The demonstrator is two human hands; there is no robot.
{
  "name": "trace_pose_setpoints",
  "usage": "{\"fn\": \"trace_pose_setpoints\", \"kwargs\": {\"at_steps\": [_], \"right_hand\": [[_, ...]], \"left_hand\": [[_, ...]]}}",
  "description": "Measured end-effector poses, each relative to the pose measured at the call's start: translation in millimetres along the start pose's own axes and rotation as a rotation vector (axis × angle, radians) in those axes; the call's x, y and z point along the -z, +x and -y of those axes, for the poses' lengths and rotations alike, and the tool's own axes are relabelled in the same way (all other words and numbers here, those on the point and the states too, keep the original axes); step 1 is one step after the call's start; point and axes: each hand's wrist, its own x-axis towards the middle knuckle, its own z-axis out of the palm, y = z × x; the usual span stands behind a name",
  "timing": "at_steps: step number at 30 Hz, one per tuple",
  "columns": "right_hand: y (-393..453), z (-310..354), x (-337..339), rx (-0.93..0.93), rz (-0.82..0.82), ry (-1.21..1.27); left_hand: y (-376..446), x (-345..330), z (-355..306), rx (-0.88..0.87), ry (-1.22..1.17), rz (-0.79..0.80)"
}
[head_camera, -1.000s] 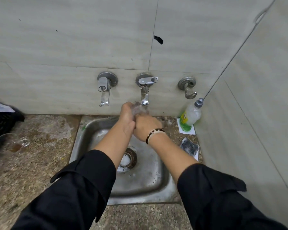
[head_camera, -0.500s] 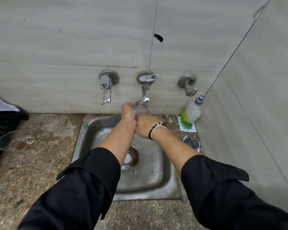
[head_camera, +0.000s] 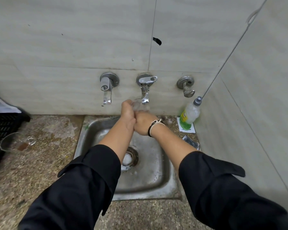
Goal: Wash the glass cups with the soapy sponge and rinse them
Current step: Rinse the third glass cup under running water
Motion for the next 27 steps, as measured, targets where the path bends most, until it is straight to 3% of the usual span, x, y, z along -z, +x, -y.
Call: {"fn": "trace_pose_setpoints", "kwargs": {"at_steps": [24,27], "right_hand": [[-6,-8,-5,0.043,0.058,0.037],[-10,-9,-4,0.073,0.063,0.012]], "left_hand": [[-3,4,13,0.030,-0.011,-0.076],[3,14,11,0.046,-0.097,-0.064]]}}
